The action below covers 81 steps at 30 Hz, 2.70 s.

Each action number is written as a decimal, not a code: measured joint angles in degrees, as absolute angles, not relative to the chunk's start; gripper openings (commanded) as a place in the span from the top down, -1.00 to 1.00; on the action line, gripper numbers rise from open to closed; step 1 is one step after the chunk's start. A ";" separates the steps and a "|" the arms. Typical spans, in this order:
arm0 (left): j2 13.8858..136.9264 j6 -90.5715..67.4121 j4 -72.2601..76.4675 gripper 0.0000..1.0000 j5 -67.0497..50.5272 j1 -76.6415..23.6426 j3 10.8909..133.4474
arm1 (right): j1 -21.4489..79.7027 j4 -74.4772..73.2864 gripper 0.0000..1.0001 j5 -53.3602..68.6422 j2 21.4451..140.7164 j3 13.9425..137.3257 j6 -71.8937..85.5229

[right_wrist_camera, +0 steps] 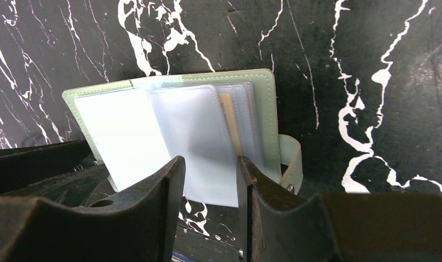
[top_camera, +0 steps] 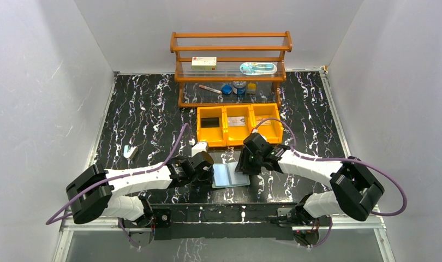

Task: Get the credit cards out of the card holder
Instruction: Remove the credit card from the card holder.

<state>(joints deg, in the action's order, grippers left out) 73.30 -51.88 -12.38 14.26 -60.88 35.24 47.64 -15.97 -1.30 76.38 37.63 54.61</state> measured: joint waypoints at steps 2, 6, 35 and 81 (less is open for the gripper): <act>73.30 -51.79 -12.38 0.19 14.20 -60.88 35.24 | 47.64 -15.46 0.05 -0.97 76.64 37.63 54.41; 73.30 -51.55 -12.38 0.20 14.11 -60.88 35.24 | 47.62 -14.39 -0.04 0.01 77.38 37.63 54.24; 72.07 -51.70 -13.02 0.24 14.24 -60.86 35.24 | 48.01 3.70 -0.07 18.57 88.40 39.24 56.69; 71.50 -56.14 -11.92 0.23 16.27 -60.88 31.22 | 50.35 11.75 -0.10 18.06 91.90 40.42 63.92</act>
<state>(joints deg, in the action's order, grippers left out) 71.50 -56.14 -11.92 16.27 -60.88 31.22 50.35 11.75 18.06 91.90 40.42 63.92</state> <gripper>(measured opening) 0.411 0.546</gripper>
